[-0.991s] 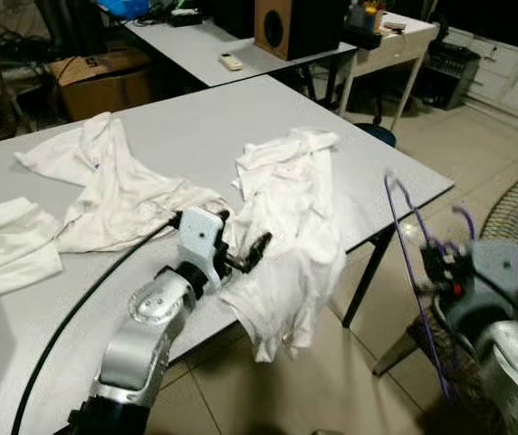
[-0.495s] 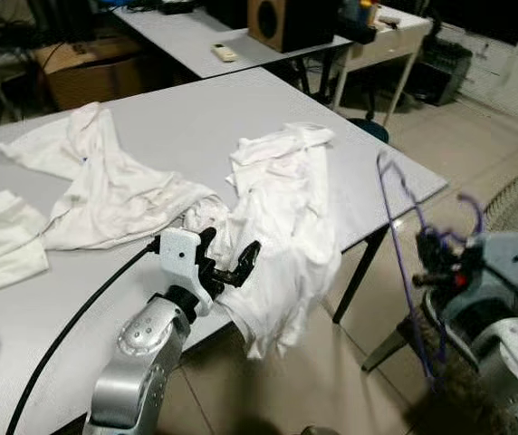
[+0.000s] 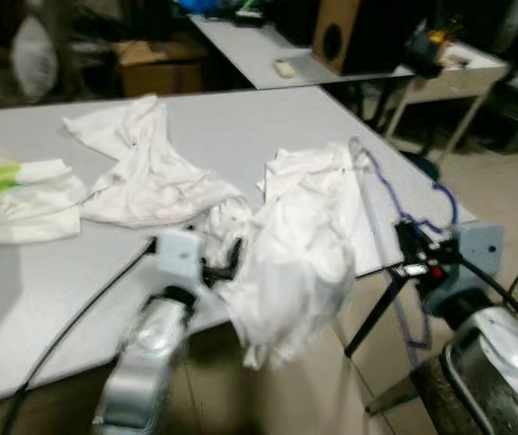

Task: Hang hanger

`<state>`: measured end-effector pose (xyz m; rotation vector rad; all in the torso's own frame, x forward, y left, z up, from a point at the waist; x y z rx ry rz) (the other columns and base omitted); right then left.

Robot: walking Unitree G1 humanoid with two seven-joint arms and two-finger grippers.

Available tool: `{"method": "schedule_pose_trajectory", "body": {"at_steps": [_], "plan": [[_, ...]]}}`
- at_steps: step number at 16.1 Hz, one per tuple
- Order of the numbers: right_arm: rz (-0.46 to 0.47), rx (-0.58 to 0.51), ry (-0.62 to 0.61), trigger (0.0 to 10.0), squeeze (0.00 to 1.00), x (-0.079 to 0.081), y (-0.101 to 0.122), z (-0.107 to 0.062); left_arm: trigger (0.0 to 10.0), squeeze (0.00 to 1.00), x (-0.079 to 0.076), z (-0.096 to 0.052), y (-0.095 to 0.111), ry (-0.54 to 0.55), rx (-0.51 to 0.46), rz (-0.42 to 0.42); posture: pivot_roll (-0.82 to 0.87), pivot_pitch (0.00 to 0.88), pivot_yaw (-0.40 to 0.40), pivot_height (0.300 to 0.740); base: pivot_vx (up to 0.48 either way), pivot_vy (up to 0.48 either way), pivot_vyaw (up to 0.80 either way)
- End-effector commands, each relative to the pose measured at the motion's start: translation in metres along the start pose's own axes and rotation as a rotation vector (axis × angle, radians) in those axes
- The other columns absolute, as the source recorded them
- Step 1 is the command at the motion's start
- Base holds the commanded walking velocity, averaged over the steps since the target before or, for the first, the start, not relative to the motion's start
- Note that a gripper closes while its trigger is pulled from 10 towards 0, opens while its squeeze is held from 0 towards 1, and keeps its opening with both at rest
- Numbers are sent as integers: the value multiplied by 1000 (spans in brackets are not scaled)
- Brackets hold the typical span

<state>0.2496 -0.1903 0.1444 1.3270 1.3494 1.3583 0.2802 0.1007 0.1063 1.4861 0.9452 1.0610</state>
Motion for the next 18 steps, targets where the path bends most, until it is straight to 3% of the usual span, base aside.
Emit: {"method": "schedule_pose_trajectory", "body": {"at_steps": [1,2,5,9,10,11,12,13,14,15,16,17,18], "plan": [[-11,-16,-14,10000,0,-3,2,-1,10000,0,-1,3,3,8,-10,-3,-216,0,-85,740,0,0,0],[-10,-12,-15,10000,0,-3,1,-2,10000,0,-3,4,0,10,9,-30,-218,0,-83,740,0,0,0],[-50,12,-39,10000,0,-7,-5,-8,10000,0,-10,6,8,-31,-46,6,-224,0,-75,740,0,0,0],[-17,35,-74,10000,0,-11,-10,-23,10000,0,-21,2,5,-87,-32,-47,-248,0,-56,740,0,0,0],[-15,19,-84,10000,0,-12,-5,-24,10000,0,-18,3,10,-119,-66,-31,-252,0,-48,740,0,0,0],[-11,9,-94,10000,0,-16,-2,-21,10000,0,-1,8,12,-96,-59,-21,-240,0,-47,740,0,0,0],[1,6,-102,10000,0,-17,-3,-20,10000,0,6,9,12,-84,-56,-8,-233,0,-44,740,0,0,0],[12,10,-104,10000,0,-19,-5,-19,10000,820,16,10,13,-80,-60,-17,-226,0,-36,740,0,0,0],[12,13,-102,10000,0,-19,-7,-19,10000,820,19,10,13,-81,-63,-25,-225,0,-34,740,0,0,0],[-3,50,-95,10000,0,-18,-16,-18,10000,1000,24,13,9,-88,-49,13,-219,0,-22,740,0,0,0],[-18,65,-91,10000,0,-18,-19,-17,10000,1000,25,16,8,-95,-42,38,-222,0,-17,740,0,0,0],[-23,67,-73,10000,0,-15,-18,-16,10000,639,20,24,6,-141,-29,65,-222,0,-14,740,0,0,0],[-23,67,-73,10000,0,-15,-18,-16,10000,639,20,24,6,-141,-29,65,-222,0,-14,740,0,0,0]]}}
Point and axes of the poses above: a point about 5 cm out from each wrist's last joint towards the gripper, its own z axis pointing out of the wrist towards the gripper, its own y axis along the axis of the wrist's last joint, x = y × z, the point moved 3 cm from there along z, pointing out of the wrist towards the gripper, and after that the axes turned 10 degrees about z, right-handed, at the moved point
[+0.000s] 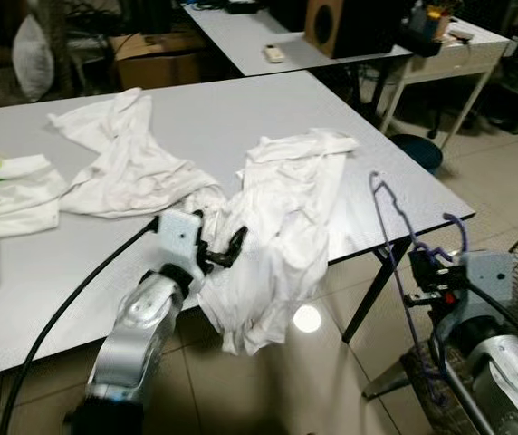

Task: Hang hanger

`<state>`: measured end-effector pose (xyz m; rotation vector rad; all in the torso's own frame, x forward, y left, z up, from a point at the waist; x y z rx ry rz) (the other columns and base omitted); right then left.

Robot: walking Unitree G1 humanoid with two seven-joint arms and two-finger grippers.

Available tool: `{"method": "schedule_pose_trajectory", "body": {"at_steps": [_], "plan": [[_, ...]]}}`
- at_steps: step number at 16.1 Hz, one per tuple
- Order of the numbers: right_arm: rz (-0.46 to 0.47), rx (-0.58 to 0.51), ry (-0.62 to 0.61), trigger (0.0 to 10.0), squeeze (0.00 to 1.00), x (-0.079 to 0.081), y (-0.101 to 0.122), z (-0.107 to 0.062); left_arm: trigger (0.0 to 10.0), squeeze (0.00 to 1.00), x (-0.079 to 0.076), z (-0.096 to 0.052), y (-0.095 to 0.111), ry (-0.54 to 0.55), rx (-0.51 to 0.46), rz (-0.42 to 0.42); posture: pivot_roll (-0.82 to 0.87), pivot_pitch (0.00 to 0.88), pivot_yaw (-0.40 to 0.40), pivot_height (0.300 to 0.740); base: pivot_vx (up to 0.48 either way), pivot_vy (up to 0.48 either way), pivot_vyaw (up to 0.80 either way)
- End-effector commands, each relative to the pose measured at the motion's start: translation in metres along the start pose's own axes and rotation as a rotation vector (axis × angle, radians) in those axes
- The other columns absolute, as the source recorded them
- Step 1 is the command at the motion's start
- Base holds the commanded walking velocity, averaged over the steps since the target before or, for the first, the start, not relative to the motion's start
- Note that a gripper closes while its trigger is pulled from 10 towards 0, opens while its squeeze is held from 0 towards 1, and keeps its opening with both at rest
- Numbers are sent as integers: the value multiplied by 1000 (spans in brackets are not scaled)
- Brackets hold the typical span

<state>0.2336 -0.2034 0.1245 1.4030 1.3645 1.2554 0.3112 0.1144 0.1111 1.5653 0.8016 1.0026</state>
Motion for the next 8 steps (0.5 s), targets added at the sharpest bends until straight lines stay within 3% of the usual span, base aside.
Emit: {"method": "schedule_pose_trajectory", "body": {"at_steps": [1,3,4,5,8], "plan": [[-5,-17,-3,10000,0,-2,5,1,10000,0,-8,7,2,-56,4,34,-221,0,-9,740,0,0,0],[10,-26,-11,10000,0,-2,6,3,10000,0,-7,9,0,-77,29,38,-228,0,4,740,0,0,0],[14,-30,-10,10000,0,-1,7,3,6902,0,-6,9,0,-84,28,35,-228,0,8,740,0,0,0],[16,-32,-9,10000,0,0,7,4,0,0,-6,10,0,-96,24,32,-227,0,15,740,0,0,0],[32,-36,-16,10000,0,4,3,2,0,0,5,12,-3,-85,39,36,-220,0,28,740,0,0,0]]}}
Point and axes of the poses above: a point about 5 cm out from each wrist's last joint towards the gripper, its own z axis pointing out of the wrist towards the gripper, its own y axis along the axis of the wrist's last joint, x = y × z, the point moved 3 cm from there along z, pointing out of the wrist towards the gripper, and after that the axes turned 10 degrees about z, right-handed, at the moved point
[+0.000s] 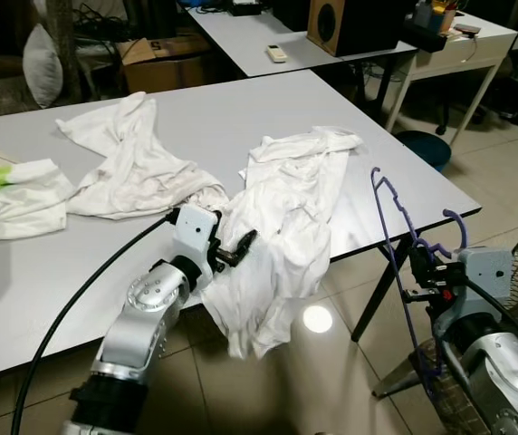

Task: Hang hanger

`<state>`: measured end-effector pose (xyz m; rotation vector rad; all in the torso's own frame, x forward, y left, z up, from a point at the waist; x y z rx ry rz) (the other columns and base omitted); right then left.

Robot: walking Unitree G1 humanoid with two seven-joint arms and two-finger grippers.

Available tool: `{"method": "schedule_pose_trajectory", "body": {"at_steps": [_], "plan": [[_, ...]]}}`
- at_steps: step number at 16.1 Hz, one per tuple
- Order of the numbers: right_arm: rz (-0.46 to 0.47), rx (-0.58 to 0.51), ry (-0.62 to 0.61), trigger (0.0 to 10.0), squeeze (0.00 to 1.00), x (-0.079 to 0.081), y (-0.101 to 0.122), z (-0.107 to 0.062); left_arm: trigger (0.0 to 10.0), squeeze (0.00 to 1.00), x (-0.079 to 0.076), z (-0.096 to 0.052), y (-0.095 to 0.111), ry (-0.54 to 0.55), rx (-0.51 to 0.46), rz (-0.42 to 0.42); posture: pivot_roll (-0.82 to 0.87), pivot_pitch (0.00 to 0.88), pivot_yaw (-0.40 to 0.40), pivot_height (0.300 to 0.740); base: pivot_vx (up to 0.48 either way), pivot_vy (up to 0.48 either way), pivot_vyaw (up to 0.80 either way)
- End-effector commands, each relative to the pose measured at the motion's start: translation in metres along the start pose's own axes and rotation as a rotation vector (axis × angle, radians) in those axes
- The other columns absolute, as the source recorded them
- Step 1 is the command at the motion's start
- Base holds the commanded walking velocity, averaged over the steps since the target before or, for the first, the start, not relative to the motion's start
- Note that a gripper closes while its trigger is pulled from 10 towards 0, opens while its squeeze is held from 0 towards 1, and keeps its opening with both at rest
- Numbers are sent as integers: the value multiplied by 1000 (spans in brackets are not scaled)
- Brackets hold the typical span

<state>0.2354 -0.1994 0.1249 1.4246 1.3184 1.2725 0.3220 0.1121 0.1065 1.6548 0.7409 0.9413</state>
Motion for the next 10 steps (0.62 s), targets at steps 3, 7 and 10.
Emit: {"method": "schedule_pose_trajectory", "body": {"at_steps": [3,7,10], "plan": [[2,-8,4,10000,0,2,-1,2,0,0,6,1,0,0,-1,-44,-207,0,21,740,0,0,0],[0,-11,24,10000,0,8,0,9,0,0,7,0,1,-4,-7,-46,-193,0,16,740,0,0,0],[4,-10,30,10000,0,12,-2,12,0,0,7,1,3,-13,-18,-55,-187,0,17,740,0,0,0]]}}
Point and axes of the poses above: a point about 5 cm out from each wrist's last joint towards the gripper, its own z axis pointing out of the wrist towards the gripper, its own y axis along the axis of the wrist's last joint, x = y × z, the point moved 3 cm from there along z, pointing out of the wrist towards the gripper, and after that the axes turned 10 degrees about z, right-handed, at the moved point
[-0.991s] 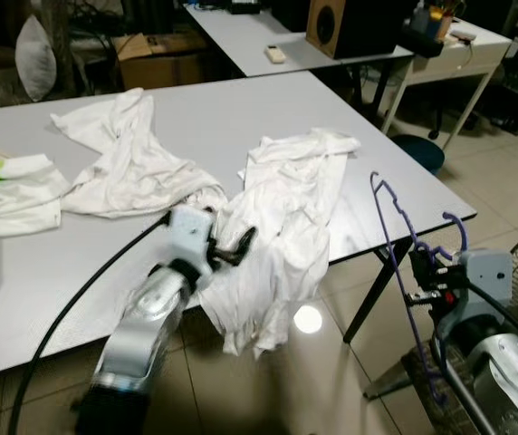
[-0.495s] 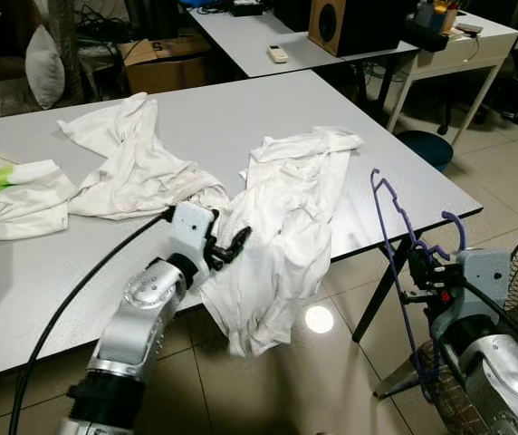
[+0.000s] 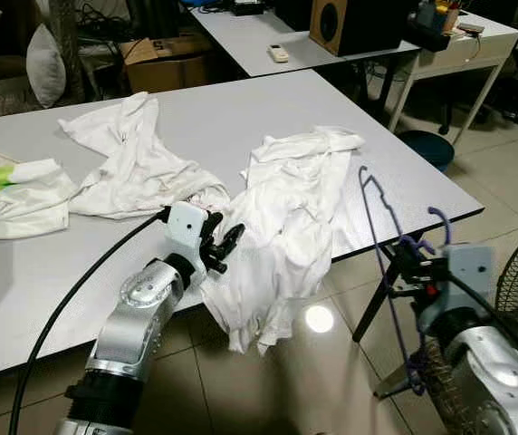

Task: Hang hanger

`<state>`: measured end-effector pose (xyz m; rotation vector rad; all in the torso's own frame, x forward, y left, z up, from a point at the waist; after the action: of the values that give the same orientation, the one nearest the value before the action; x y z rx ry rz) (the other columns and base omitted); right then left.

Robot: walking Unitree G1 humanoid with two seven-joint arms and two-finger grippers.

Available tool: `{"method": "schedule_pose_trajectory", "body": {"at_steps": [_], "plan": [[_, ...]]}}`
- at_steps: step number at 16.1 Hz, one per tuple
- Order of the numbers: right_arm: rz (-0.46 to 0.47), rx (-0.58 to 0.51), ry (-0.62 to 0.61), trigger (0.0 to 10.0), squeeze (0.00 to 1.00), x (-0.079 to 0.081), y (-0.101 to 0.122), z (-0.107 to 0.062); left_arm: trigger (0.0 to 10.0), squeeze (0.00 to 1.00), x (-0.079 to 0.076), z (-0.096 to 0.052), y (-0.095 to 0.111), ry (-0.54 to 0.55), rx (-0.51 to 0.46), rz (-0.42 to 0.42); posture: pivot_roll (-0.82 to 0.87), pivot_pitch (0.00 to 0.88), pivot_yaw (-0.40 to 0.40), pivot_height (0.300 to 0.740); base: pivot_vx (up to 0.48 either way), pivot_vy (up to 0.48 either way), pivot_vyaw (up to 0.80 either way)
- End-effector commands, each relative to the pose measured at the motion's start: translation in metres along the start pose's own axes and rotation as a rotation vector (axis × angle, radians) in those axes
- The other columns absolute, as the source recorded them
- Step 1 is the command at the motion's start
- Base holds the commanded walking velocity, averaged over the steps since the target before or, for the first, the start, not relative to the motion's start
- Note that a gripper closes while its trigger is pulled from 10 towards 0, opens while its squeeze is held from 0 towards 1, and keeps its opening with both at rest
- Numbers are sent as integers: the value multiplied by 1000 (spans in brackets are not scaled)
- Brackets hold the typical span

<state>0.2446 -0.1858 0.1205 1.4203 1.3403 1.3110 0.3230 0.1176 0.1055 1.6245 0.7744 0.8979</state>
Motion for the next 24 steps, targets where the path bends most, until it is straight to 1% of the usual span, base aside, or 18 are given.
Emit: {"method": "schedule_pose_trajectory", "body": {"at_steps": [1,5,6,8,9,10,14,16,17,18,20,21,23,24], "plan": [[-9,-15,-8,10000,0,0,3,2,0,0,2,2,6,-8,-13,-2,-187,0,17,740,0,0,0],[-7,-17,-13,10000,0,1,2,2,0,0,0,3,4,-23,-4,1,-188,0,21,740,0,0,0],[-9,-16,-13,10000,0,1,2,2,0,0,-2,3,0,-31,23,22,-190,0,21,740,0,0,0],[-12,-17,-12,10000,0,2,2,2,0,0,3,4,-6,15,55,47,-190,0,21,740,0,0,0],[-13,-17,-12,10000,0,2,2,2,0,0,9,5,-8,63,75,57,-193,0,21,740,0,0,0],[-15,-15,-12,10000,0,2,1,2,0,0,11,6,-8,68,81,71,-193,0,21,740,0,0,0],[-18,-17,-10,10000,0,3,2,3,0,0,7,8,-4,49,51,48,-191,0,20,740,0,0,0],[-19,-19,-12,10000,0,3,2,3,0,0,6,10,4,49,3,-19,-190,0,22,740,0,0,0],[-18,-22,-16,10000,0,2,2,3,0,0,8,11,12,54,-34,-79,-190,0,22,740,0,0,0],[-17,-28,-24,10000,0,1,3,4,0,0,10,13,22,50,-69,-108,-189,0,23,740,0,0,0],[-15,-43,-34,10000,0,0,6,7,0,0,18,21,51,39,-169,-179,-185,0,24,740,0,0,0],[-14,-51,-37,10000,0,0,7,9,0,0,27,26,73,41,-240,-222,-178,0,26,740,0,0,0],[-3,-66,-41,10000,0,1,8,12,0,0,39,33,100,37,-314,-257,-167,0,30,740,0,0,0],[3,-75,-44,10000,0,1,9,14,0,0,51,39,120,38,-364,-289,-162,0,31,740,0,0,0]]}}
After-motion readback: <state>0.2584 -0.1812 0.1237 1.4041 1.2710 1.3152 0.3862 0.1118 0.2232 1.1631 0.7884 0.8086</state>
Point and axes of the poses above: a point about 5 cm out from each wrist's last joint towards the gripper, its own z axis pointing out of the wrist towards the gripper, its own y axis along the axis of the wrist's last joint, x = y × z, the point moved 3 cm from there along z, pointing out of the wrist towards the gripper, and after that the axes turned 10 degrees about z, right-handed, at the moved point
